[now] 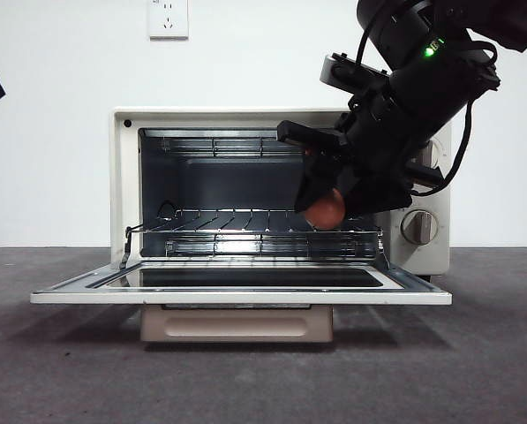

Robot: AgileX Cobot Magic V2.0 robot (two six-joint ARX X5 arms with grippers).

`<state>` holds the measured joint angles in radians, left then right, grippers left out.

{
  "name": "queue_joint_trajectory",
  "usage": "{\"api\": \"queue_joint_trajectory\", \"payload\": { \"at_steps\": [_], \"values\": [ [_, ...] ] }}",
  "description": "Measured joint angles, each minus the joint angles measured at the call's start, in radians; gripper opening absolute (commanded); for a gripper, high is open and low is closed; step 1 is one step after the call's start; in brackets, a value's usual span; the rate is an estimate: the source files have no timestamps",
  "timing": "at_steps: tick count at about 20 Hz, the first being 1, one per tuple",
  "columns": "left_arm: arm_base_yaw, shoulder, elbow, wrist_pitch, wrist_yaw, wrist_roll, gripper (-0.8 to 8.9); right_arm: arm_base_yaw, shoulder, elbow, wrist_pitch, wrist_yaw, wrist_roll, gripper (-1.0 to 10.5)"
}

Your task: Eggoven

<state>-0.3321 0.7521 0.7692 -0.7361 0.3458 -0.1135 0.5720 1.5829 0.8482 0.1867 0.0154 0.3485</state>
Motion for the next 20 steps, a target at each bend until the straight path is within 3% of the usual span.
{"api": "queue_joint_trajectory", "payload": {
  "at_steps": [17,20],
  "values": [
    [0.000,0.000,0.000,0.000,0.000,0.000,0.06,0.000,-0.060,0.000,-0.025,0.000,0.000,3.1],
    [0.000,0.000,0.000,0.000,0.000,0.000,0.06,0.000,-0.100,0.000,-0.050,-0.034,0.005,3.1]
  ]
}}
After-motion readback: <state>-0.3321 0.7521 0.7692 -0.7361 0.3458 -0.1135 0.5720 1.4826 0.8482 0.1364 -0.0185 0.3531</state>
